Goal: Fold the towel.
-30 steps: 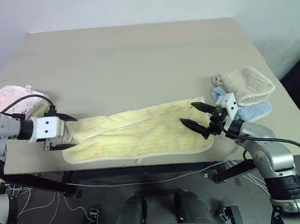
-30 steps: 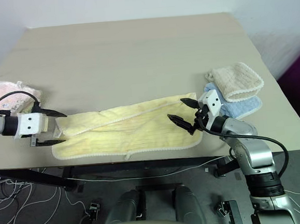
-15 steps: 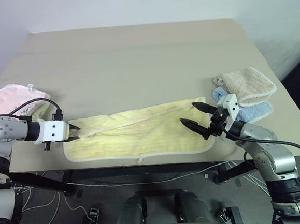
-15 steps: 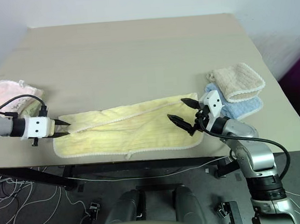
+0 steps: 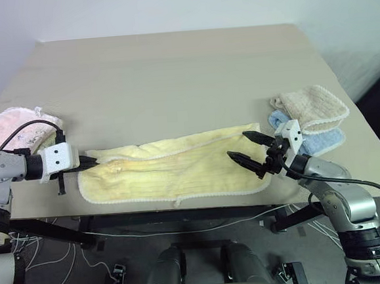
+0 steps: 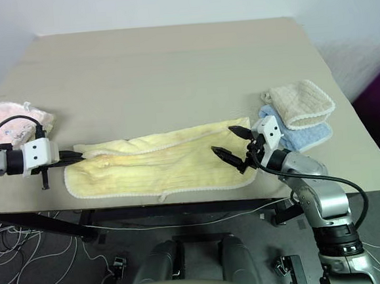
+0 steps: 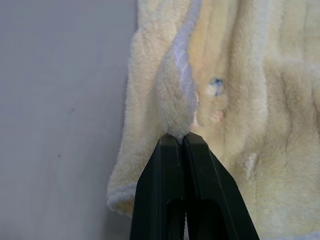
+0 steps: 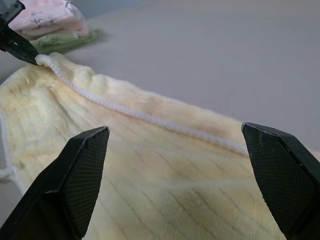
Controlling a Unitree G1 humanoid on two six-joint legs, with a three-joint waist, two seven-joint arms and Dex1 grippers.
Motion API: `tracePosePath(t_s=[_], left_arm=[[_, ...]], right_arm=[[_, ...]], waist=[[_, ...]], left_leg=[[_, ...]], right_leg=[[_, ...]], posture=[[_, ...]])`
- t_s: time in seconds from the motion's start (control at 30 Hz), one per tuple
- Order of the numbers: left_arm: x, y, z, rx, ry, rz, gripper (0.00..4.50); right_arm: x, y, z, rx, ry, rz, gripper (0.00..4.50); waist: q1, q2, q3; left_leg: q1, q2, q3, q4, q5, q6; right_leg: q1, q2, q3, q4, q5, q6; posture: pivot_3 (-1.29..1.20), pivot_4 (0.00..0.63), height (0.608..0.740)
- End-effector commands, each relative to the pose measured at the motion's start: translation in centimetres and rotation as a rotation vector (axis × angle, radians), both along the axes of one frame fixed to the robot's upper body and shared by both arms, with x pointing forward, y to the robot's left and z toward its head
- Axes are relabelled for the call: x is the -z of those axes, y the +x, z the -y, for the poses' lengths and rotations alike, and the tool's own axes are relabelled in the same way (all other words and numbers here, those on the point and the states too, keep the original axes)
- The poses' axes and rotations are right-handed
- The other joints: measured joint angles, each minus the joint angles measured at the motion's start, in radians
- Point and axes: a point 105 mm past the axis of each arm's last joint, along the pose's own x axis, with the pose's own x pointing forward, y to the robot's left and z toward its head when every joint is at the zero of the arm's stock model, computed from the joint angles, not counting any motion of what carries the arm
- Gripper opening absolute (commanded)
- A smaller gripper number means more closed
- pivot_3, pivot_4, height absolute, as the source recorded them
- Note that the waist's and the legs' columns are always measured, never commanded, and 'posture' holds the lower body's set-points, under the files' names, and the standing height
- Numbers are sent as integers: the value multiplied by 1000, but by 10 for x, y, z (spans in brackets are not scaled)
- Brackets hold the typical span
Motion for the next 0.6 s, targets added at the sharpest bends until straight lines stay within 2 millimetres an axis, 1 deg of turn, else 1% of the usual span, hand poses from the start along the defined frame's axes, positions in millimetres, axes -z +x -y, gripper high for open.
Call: tracePosePath(t_s=[0.03, 0.07, 0.13, 0.23, 0.3, 0.4, 0.47, 0.6], left_arm=[[-17, 3, -5, -43, -26, 63, 25], [-18, 4, -5, -51, -26, 67, 25], [-17, 3, -7, -73, -30, 69, 25], [-22, 4, -4, -111, -108, 89, 25], [-23, 6, -5, -144, -133, 103, 5], [-20, 6, -5, -172, -143, 118, 5], [-20, 7, -4, -186, -160, 127, 5], [-22, 8, -3, -216, -206, 148, 5]], right_arm=[[-18, 4, 0, 2, -56, 98, 4458], [-20, 5, 2, 9, -70, 111, 4458], [-23, 11, 8, 29, -158, 157, 4458], [-28, 18, 14, 35, -254, 213, 4458], [-31, 26, 21, 50, -346, 251, 4479], [-28, 38, 32, 66, -522, 310, 4479], [-26, 44, 36, 68, -598, 343, 4479], [-22, 66, 51, 115, -806, 463, 4479]], waist=[[-1, 0, 0], [-1, 0, 0], [-1, 0, 0], [-1, 0, 0], [-1, 0, 0], [-1, 0, 0], [1, 0, 0], [-2, 0, 0]], left_leg=[[0, 0, 0, 0, 0, 0], [0, 0, 0, 0, 0, 0], [0, 0, 0, 0, 0, 0], [0, 0, 0, 0, 0, 0], [0, 0, 0, 0, 0, 0], [0, 0, 1, 0, 0, 0], [0, 0, 1, 0, 0, 0], [0, 0, 1, 1, 0, 0]], right_leg=[[0, 0, 0, 0, 0, 0], [0, 0, 0, 0, 0, 0], [0, 0, 0, 0, 0, 0], [0, 0, 0, 0, 0, 0], [0, 0, 0, 0, 0, 0], [0, 0, 0, 0, 0, 0], [-1, 0, 0, 0, 0, 0], [-1, 0, 1, 1, 0, 0]], posture=[[0, 150, 740], [0, 150, 740], [0, 150, 740], [0, 150, 740], [0, 150, 740], [0, 150, 740], [0, 150, 740], [0, 150, 740]])
